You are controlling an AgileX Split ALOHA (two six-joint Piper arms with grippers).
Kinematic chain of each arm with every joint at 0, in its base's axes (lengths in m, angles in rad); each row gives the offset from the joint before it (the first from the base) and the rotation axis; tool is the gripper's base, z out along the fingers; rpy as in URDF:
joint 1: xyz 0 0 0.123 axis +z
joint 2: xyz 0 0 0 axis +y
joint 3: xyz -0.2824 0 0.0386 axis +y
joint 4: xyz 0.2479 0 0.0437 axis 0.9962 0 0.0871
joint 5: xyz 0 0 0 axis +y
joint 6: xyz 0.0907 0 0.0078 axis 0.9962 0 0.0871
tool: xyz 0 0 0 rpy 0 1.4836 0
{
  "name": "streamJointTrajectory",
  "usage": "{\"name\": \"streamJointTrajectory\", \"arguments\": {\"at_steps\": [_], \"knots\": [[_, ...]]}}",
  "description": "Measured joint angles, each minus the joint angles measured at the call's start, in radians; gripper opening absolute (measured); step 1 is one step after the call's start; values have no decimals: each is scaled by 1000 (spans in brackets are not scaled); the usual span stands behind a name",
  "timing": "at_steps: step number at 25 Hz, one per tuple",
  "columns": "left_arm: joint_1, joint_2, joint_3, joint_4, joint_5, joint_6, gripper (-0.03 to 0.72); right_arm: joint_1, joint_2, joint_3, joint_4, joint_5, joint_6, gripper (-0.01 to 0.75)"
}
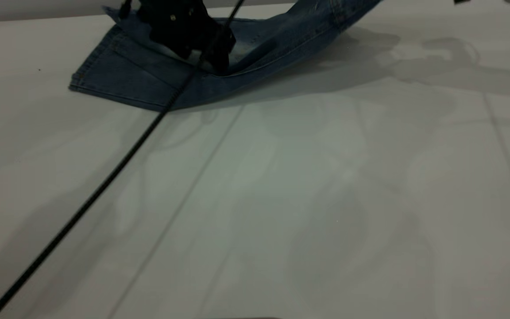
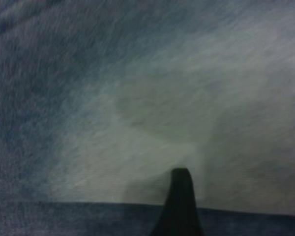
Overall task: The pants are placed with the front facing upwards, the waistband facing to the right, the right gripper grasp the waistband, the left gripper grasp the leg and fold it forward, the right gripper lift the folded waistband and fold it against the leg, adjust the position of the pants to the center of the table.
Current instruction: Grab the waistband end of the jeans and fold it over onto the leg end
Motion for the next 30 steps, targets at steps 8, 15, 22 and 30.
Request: {"name": "streamJointTrajectory", "arguments": {"at_steps": [8, 15, 22, 30], "knots": [[-39, 10, 0, -43, -10, 0, 579, -10, -103, 0, -14, 35, 19, 78], [-104, 10, -1, -41, 4, 7, 579, 87, -116, 0, -2, 58, 18, 78], [-11, -63, -73, -4, 249, -19, 579, 101, -116, 0, -5, 54, 18, 78], [151, -103, -127, 8, 426, -30, 579, 214, -116, 0, -39, -54, 7, 78]]}}
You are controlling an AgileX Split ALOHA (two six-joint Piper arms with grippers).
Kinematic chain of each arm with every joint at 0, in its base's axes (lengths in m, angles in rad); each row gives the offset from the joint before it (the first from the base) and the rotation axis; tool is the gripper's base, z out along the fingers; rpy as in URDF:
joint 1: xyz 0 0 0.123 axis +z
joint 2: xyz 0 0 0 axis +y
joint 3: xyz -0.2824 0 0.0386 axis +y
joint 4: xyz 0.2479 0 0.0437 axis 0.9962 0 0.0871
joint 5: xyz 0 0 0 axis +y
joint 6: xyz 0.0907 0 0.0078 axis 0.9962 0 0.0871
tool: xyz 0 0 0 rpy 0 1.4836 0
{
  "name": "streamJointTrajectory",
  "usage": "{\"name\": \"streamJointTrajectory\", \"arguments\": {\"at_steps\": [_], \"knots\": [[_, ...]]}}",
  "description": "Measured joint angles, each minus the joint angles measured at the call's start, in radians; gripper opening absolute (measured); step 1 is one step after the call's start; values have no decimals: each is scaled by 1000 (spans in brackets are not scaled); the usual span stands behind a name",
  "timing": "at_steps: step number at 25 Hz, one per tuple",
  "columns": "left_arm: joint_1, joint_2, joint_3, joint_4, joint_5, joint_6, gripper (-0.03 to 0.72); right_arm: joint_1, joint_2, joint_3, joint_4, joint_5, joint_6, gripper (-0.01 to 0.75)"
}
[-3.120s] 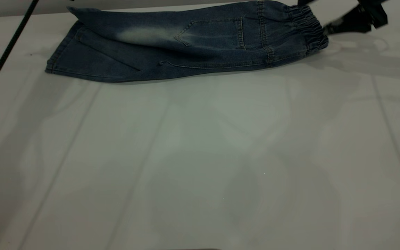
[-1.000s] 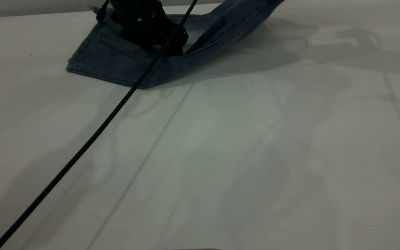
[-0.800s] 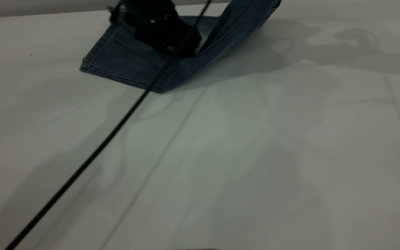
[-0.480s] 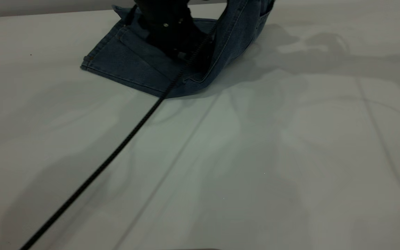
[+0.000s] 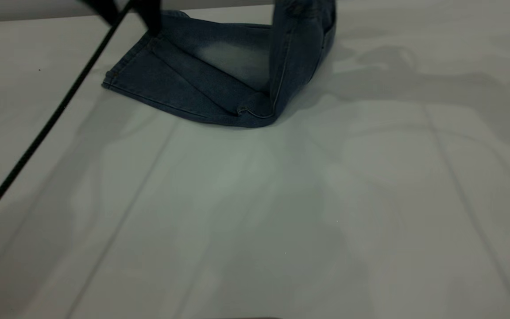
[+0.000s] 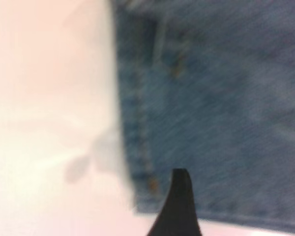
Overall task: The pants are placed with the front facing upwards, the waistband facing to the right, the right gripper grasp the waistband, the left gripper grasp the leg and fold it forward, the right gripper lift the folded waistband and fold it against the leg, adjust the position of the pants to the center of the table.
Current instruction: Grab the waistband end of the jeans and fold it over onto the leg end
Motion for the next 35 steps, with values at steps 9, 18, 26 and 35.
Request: {"name": "streamJointTrajectory", "arguments": {"at_steps": [9, 18, 26, 35], "knots": [[18, 131, -1, -10, -36, -1, 579, 147, 0, 0, 133, -163, -111, 78], [11, 143, -4, -63, -57, 4, 579, 237, 25, -11, 328, -410, -274, 78], [24, 121, -131, 34, 65, -6, 579, 245, 111, -17, 340, -412, -330, 78], [32, 65, -441, 119, 315, -38, 579, 269, 204, -41, 342, -368, -510, 82]]}}
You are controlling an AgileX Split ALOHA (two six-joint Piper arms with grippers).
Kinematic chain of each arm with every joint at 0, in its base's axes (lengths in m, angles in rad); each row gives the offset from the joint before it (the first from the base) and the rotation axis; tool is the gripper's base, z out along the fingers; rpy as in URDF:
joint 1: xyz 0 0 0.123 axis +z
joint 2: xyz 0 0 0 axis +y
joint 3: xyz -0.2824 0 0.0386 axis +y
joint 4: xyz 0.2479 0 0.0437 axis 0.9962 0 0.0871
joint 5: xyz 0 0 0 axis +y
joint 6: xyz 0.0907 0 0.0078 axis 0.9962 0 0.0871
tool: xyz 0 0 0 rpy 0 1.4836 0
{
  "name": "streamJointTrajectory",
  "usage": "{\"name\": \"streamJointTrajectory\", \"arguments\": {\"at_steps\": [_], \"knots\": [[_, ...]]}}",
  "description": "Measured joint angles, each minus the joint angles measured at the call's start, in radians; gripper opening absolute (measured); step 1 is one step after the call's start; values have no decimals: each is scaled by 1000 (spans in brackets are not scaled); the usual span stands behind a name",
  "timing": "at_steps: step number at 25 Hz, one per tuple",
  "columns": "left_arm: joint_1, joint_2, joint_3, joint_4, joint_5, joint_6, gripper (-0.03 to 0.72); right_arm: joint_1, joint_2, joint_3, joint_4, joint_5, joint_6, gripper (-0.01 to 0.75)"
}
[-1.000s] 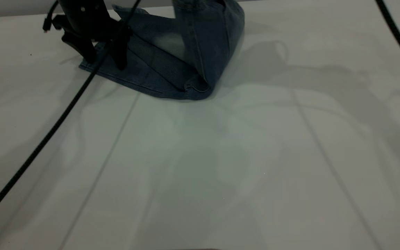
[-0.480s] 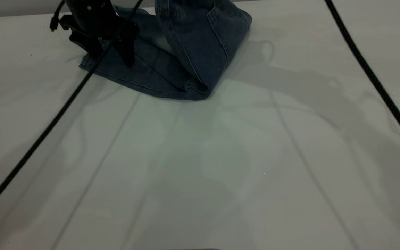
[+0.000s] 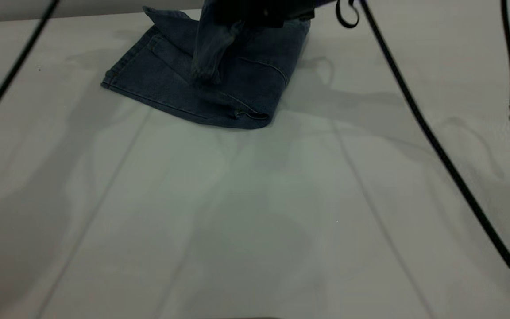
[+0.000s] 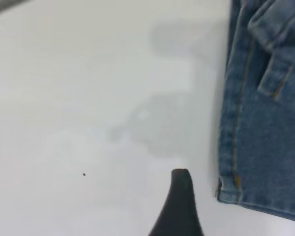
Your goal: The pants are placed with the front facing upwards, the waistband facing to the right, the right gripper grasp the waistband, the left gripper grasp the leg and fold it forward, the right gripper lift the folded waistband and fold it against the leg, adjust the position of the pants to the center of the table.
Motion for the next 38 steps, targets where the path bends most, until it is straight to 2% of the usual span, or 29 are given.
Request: {"name": "streamJointTrajectory", "arguments": {"at_steps": [4, 6, 11, 14, 21, 24, 28, 31, 34, 38], "knots": [[-12, 0, -42, -4, 42, 0, 579, 17, 53, -63, 0, -1, -15, 146], [-16, 0, -44, -5, 53, 0, 579, 26, 75, -91, 0, 1, -7, 248], [-19, 0, -46, -3, 53, 0, 579, 35, 84, -127, -4, 41, 132, 587], [-22, 0, -48, -3, 53, 0, 579, 13, 84, -149, -40, 105, 218, 673], [-30, 1, -49, -52, 54, 48, 579, -117, 60, -167, -214, 267, 423, 666], [-60, 26, -50, -110, 54, 174, 579, -168, 40, -171, -260, 384, 503, 625], [-122, 109, -50, -139, 54, 457, 579, -201, 20, -177, -290, 497, 561, 591], [-151, 182, -50, -145, 54, 668, 579, -215, 19, -177, -324, 525, 572, 588], [-162, 258, -50, -147, 50, 801, 579, -219, 19, -177, -368, 528, 592, 587], [-164, 308, -61, -155, 45, 817, 579, -220, 19, -177, -405, 530, 599, 587]]}}
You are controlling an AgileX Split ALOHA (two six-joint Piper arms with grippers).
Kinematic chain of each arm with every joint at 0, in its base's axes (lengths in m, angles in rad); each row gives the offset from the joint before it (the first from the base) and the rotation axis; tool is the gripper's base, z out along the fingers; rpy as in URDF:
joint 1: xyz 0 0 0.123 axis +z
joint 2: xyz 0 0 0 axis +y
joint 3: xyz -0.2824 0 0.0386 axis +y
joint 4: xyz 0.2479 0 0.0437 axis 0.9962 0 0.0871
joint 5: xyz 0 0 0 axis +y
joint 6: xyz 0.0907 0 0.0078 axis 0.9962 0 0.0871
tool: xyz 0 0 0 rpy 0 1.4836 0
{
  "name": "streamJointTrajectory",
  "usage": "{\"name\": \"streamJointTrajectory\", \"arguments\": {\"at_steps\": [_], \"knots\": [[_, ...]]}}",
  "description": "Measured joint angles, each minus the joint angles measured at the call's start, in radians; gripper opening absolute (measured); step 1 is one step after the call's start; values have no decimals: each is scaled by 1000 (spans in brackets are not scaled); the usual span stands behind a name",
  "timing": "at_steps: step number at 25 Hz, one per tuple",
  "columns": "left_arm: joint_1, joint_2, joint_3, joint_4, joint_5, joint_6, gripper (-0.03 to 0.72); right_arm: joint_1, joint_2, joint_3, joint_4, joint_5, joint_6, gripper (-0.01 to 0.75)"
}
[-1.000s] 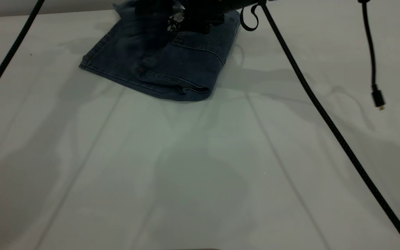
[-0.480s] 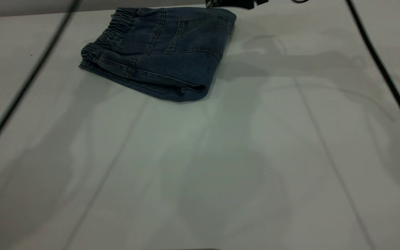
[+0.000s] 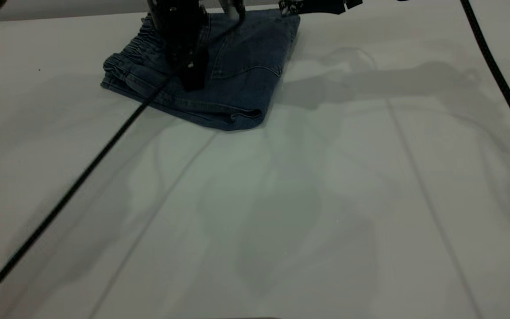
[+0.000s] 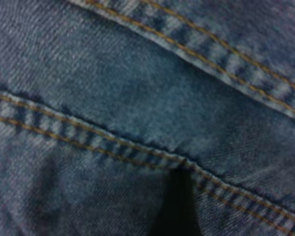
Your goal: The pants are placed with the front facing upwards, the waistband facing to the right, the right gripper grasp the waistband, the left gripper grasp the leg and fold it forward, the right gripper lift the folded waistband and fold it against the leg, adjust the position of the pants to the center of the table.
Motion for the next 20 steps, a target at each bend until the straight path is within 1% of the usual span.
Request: {"name": "streamJointTrajectory", "arguments": {"at_steps": [3, 7, 9, 12, 16, 20], "knots": [[-2, 4, -5, -14, 3, -126, 579, 0, 0, 0, -4, 1, 1, 587], [-23, 8, -20, -19, 14, -404, 579, -6, 0, 0, -7, 3, 2, 587], [-42, 12, -36, -19, 14, -555, 579, -11, 0, 0, -7, 3, 2, 587], [-73, 23, -77, -28, 14, -736, 579, -26, 0, 0, -3, 7, 2, 587], [-106, 33, -136, -53, 14, -871, 579, -56, 0, 0, 26, 6, 2, 587], [-122, 33, -166, -61, 14, -879, 579, -89, 0, 0, 42, 6, 5, 587]]}}
